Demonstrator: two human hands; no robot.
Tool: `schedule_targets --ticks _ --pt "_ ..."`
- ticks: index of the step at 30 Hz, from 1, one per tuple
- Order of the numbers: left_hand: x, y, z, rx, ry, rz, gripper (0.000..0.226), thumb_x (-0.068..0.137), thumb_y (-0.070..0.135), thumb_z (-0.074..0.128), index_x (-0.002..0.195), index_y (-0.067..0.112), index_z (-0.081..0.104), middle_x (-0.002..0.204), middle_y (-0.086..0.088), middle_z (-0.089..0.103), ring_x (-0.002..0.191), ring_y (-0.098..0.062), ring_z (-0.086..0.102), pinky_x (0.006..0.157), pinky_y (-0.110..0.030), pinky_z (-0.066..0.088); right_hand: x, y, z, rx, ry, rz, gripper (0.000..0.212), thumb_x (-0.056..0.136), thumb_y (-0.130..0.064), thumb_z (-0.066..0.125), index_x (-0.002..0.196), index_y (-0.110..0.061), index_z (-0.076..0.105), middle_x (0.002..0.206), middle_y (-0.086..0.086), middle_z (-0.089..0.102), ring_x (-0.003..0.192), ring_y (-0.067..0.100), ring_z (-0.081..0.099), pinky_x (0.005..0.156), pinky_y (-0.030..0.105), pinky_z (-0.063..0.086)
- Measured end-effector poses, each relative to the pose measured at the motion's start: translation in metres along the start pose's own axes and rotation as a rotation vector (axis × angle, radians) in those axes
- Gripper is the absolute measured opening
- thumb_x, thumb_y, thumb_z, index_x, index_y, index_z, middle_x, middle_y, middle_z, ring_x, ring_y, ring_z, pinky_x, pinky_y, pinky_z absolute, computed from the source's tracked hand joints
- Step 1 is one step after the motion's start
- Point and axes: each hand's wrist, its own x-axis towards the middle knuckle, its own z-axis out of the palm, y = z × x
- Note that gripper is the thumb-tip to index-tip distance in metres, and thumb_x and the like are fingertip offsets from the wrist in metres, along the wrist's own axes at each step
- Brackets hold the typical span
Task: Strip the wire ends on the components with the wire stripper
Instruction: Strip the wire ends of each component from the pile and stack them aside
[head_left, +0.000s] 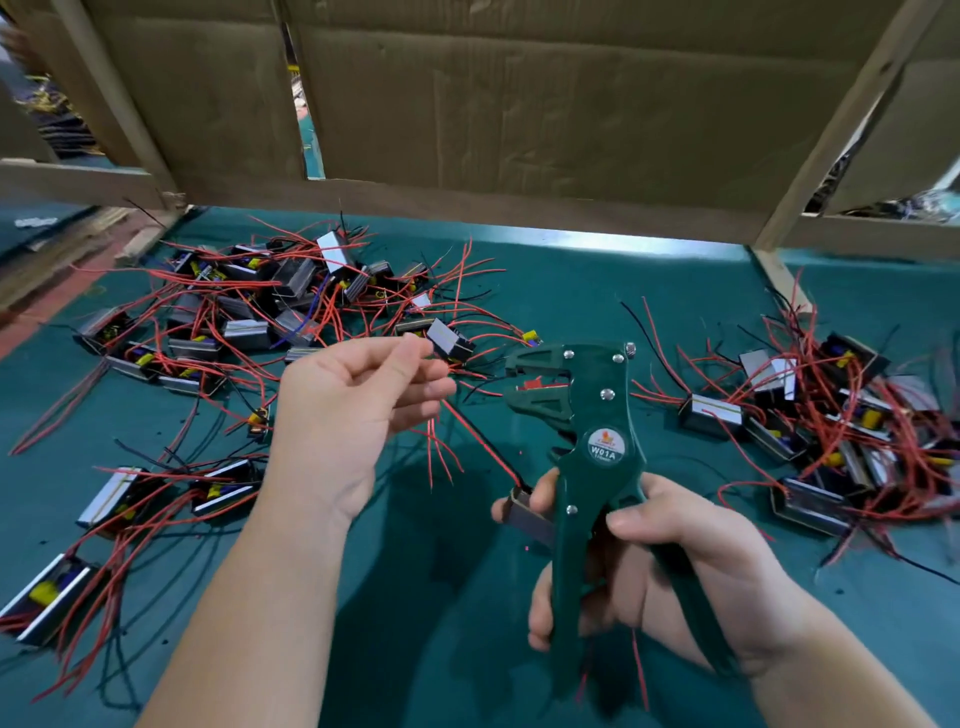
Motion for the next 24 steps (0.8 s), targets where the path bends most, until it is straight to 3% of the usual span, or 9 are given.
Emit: schedule_targets --ticks 4,7,9,12,15,17,20,22,24 --pt "0.021 0.011 -0.041 0.012 0.263 0.133 0.018 0.096 0.015 0.055 0.082 0.012 0.065 0.062 0.004 0.071 0.057 -0.006 0.068 0.052 -0.014 0.052 -0.012 0.0 -0.007 -0.059 0.045 -0.01 0.055 0.055 -0.025 0.086 0.1 -0.001 0.068 0.1 0.03 0.06 0.069 0.045 0.065 0.061 0.041 0.053" --pt "0.034 0.005 -0.07 0.304 0.394 0.189 0.02 0.098 0.025 0.055 0.082 0.02 0.067 0.07 0.003 0.072 0.059 -0.007 0.068 0.055 -0.02 0.054 -0.011 -0.004 -0.006 0.005 0.214 -0.229 0.06 0.041 -0.025 0.093 0.092 -0.001 0.072 0.094 0.024 0.066 0.063 0.048 0.063 0.057 0.047 0.054" --pt "0.038 -0.004 -0.075 0.585 0.44 0.23 0.028 0.098 0.036 0.049 0.082 0.024 0.069 0.076 -0.002 0.072 0.066 -0.014 0.068 0.067 -0.029 0.055 -0.011 -0.011 -0.006 -0.011 0.373 -0.437 0.058 0.041 -0.028 0.091 0.091 -0.005 0.071 0.099 0.02 0.064 0.066 0.048 0.062 0.06 0.057 0.054" --pt "0.037 -0.006 -0.072 0.919 0.528 0.322 0.047 0.1 0.044 0.034 0.088 0.024 0.075 0.06 0.009 0.056 0.069 -0.022 0.052 0.067 -0.03 0.035 -0.017 -0.019 -0.023 -0.143 0.679 -0.684 0.013 0.075 -0.012 0.064 0.088 -0.015 0.064 0.093 0.011 0.064 0.068 0.041 0.068 0.066 0.06 0.055" --pt "0.038 -0.006 -0.072 0.948 0.521 0.383 0.043 0.1 0.035 0.036 0.08 0.017 0.069 0.074 -0.003 0.062 0.08 -0.027 0.05 0.07 -0.03 0.031 -0.029 -0.024 -0.042 -0.258 0.866 -0.637 0.02 0.095 -0.002 0.035 0.104 -0.005 0.052 0.113 0.03 0.058 0.078 0.041 0.07 0.067 0.052 0.059" --pt "0.04 -0.008 -0.076 1.028 0.545 0.315 0.025 0.096 0.024 0.044 0.104 0.017 0.067 0.113 -0.014 0.063 0.109 -0.037 0.05 0.091 -0.04 0.037 -0.03 -0.024 -0.042 -0.26 0.874 -0.612 0.024 0.096 -0.007 0.034 0.115 -0.005 0.049 0.123 0.039 0.052 0.088 0.043 0.068 0.07 0.051 0.059" --pt "0.044 -0.009 -0.081 1.141 0.535 0.027 0.057 0.09 0.011 0.05 0.145 0.02 0.034 0.136 -0.017 0.05 0.129 -0.038 0.037 0.105 -0.05 0.028 -0.029 -0.021 -0.043 -0.32 0.849 -0.727 0.026 0.094 -0.002 0.034 0.104 -0.012 0.056 0.104 0.016 0.067 0.081 0.042 0.069 0.068 0.053 0.059" --pt "0.045 -0.011 -0.082 1.228 0.503 -0.081 0.065 0.09 0.014 0.053 0.149 0.016 0.025 0.14 -0.017 0.046 0.132 -0.037 0.034 0.107 -0.052 0.026 -0.025 -0.017 -0.04 -0.358 0.812 -0.776 0.031 0.093 0.0 0.034 0.099 -0.016 0.059 0.089 0.005 0.067 0.076 0.042 0.069 0.065 0.052 0.059" --pt "0.047 -0.012 -0.084 1.322 0.433 -0.12 0.056 0.091 0.023 0.053 0.145 0.02 0.035 0.147 -0.012 0.039 0.135 -0.035 0.029 0.108 -0.052 0.026 -0.023 -0.012 -0.037 -0.343 0.781 -0.776 0.03 0.092 -0.002 0.034 0.102 -0.013 0.06 0.088 0.012 0.064 0.075 0.042 0.069 0.063 0.05 0.059"
